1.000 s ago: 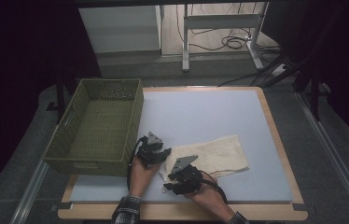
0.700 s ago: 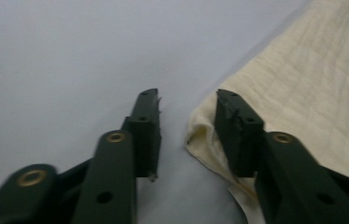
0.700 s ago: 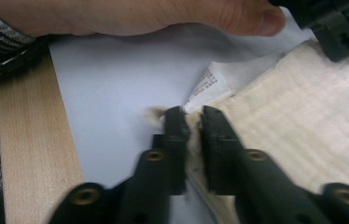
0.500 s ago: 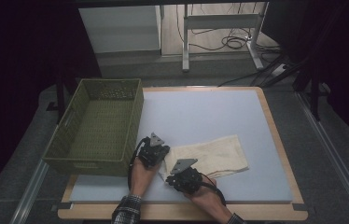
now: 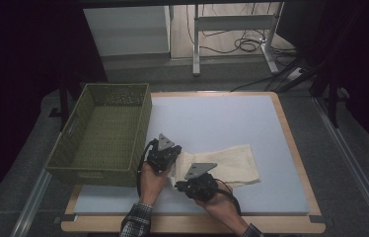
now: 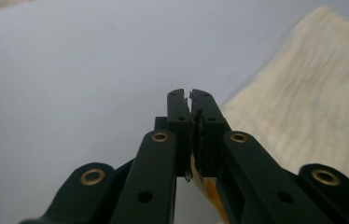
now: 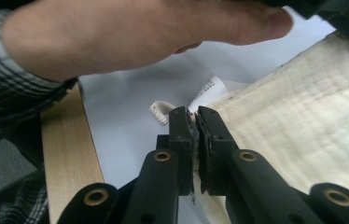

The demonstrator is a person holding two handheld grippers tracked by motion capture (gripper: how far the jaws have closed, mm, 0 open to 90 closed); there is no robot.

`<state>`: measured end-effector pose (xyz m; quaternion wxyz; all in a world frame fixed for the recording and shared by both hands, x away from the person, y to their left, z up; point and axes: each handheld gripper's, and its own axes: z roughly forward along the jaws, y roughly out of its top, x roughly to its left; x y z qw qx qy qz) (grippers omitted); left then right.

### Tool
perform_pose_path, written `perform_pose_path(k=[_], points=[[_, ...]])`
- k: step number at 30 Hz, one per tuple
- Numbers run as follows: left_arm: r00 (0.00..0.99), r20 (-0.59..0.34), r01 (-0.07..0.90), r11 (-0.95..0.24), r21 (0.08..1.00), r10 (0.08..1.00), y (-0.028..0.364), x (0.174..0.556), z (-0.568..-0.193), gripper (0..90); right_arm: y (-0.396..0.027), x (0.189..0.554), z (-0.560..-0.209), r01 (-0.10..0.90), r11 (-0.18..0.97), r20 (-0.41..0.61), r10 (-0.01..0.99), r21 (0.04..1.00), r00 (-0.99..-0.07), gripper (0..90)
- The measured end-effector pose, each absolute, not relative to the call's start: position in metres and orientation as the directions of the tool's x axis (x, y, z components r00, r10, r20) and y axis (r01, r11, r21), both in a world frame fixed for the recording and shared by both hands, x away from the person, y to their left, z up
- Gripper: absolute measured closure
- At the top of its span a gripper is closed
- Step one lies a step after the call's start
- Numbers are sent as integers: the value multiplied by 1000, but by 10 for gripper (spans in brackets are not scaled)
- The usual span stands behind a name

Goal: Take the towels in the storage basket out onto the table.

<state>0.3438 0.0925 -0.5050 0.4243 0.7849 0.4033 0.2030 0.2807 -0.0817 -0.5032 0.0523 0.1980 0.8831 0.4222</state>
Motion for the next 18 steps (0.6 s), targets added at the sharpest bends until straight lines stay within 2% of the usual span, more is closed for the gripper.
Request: perform_pose_path(k=[7,18], points=[[637,1,418,-346,840,771,66,362,-497,870,-118,288,-488,328,513,76,451,793,-889,847],[689,10,392,-385,836,725,33,375,-496,868,-161,292,-485,365,482,75,520,796,-851,846]])
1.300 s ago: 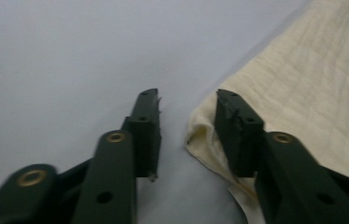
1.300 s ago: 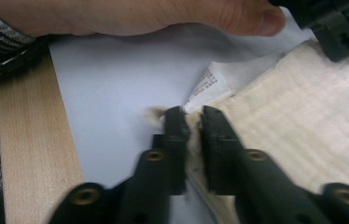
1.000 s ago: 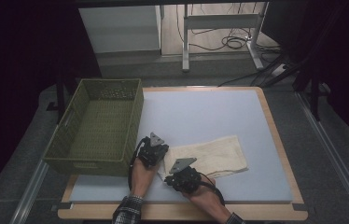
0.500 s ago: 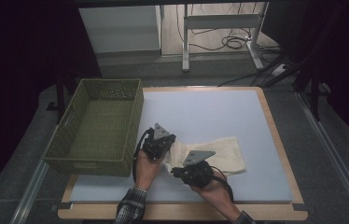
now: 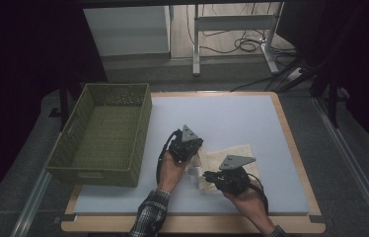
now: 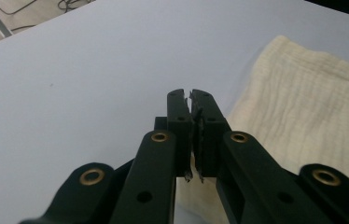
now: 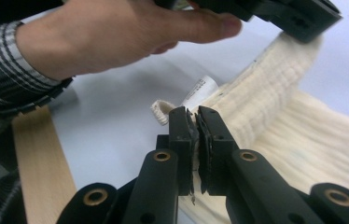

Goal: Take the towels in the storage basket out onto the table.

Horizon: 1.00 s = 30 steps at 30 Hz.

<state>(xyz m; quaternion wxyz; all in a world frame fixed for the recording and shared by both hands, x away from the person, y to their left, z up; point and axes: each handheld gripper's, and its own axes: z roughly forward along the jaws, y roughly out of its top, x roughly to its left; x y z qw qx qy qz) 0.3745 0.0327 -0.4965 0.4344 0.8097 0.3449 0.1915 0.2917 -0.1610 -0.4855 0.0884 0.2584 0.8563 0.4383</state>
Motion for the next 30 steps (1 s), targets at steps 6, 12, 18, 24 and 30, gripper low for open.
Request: perform_pose_path(k=[6,12,18,24,30], points=[[728,32,365,-428,827,684,5,382,-495,868,-192,292,-491,405,447,94,572,797,-815,846],[756,50,344,-461,818,653,-24,390,-492,868,-215,291,-492,419,418,99,603,806,-792,846],[778,57,327,-482,813,625,-49,398,-489,868,-238,291,-490,432,397,98,635,810,-766,845],[792,59,325,-500,803,608,-71,404,-492,866,-260,292,-493,456,377,104,669,806,-736,843],[798,61,322,-510,797,600,-87,409,-496,866,-275,293,-499,477,365,107,695,799,-711,843]])
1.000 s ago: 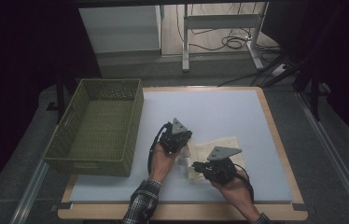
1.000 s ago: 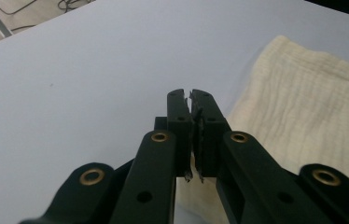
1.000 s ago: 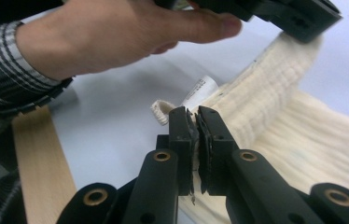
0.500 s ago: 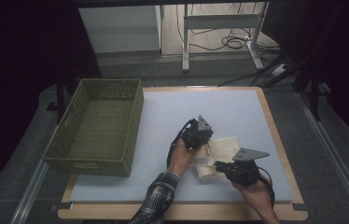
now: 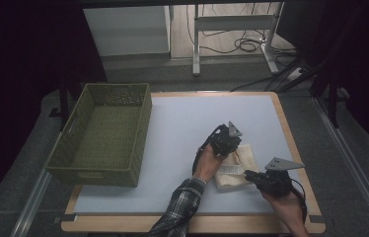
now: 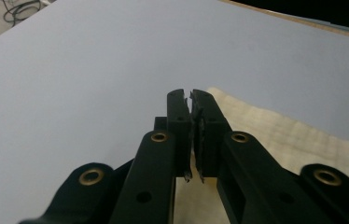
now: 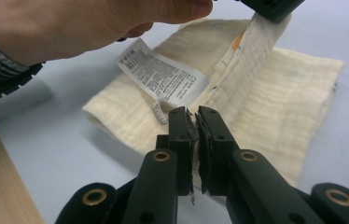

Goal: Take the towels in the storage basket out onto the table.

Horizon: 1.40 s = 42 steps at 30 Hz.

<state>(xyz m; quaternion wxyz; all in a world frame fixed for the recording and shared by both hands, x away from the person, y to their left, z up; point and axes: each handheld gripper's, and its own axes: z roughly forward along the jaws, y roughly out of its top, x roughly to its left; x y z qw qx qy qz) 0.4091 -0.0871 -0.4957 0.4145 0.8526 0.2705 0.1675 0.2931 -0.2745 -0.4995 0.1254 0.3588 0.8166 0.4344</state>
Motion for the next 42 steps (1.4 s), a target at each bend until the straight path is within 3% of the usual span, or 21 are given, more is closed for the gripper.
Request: perform_pose_path(k=[13,17,18,20,31,35,42], points=[[808,50,319,-508,800,586,-106,416,-502,852,-287,294,-505,487,350,104,719,800,-687,838],[806,23,327,-478,815,591,-105,416,-501,672,-291,294,-505,486,352,94,727,800,-680,800],[801,24,328,-472,818,598,-104,416,-500,672,-292,294,-505,487,353,88,732,799,-675,792],[786,34,325,-459,827,618,-98,414,-497,559,-299,294,-504,486,344,83,744,803,-663,753],[739,26,363,-429,827,674,-53,409,-488,299,-332,293,-491,508,348,30,803,788,-595,702],[728,17,387,-432,814,685,-35,405,-491,252,-336,298,-486,511,348,15,816,786,-579,693],[723,-28,433,-422,797,690,-12,403,-498,283,-328,304,-479,510,349,24,807,786,-589,632]])
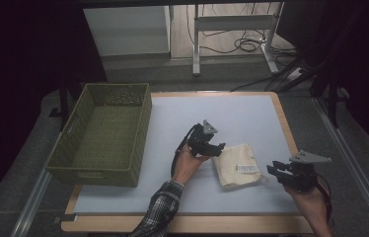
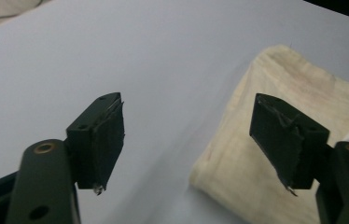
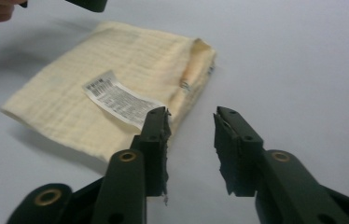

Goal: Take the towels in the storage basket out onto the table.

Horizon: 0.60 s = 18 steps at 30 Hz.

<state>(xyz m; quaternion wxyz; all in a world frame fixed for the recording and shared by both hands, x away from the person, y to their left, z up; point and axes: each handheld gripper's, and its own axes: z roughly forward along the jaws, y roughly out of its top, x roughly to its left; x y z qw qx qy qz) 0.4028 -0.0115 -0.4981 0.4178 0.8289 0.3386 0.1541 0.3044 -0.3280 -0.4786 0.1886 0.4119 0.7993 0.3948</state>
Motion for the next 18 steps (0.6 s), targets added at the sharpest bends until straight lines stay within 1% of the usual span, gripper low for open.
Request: perform_pose_path(k=[1,2,7,12,13,15,17,18], points=[[724,-38,443,-423,790,689,-9,402,-502,305,-320,306,-479,508,361,25,796,782,-604,601],[725,-43,449,-424,786,687,-9,402,-504,309,-315,307,-480,509,368,30,787,778,-616,584],[717,-38,472,-444,762,696,-9,402,-520,317,-297,310,-489,518,395,28,775,759,-632,534],[709,-33,484,-452,749,704,-8,403,-531,313,-295,312,-503,546,423,-2,792,723,-611,478],[709,-33,484,-452,749,704,-8,403,-531,305,-295,312,-503,546,423,-2,792,723,-611,478],[709,-36,488,-453,746,704,-9,405,-536,288,-299,312,-511,573,420,5,803,704,-595,430],[709,-53,499,-447,742,703,-9,406,-538,288,-300,312,-516,591,420,22,803,689,-596,397],[709,-53,499,-447,742,703,-9,406,-538,290,-300,312,-516,591,420,22,803,689,-596,397]])
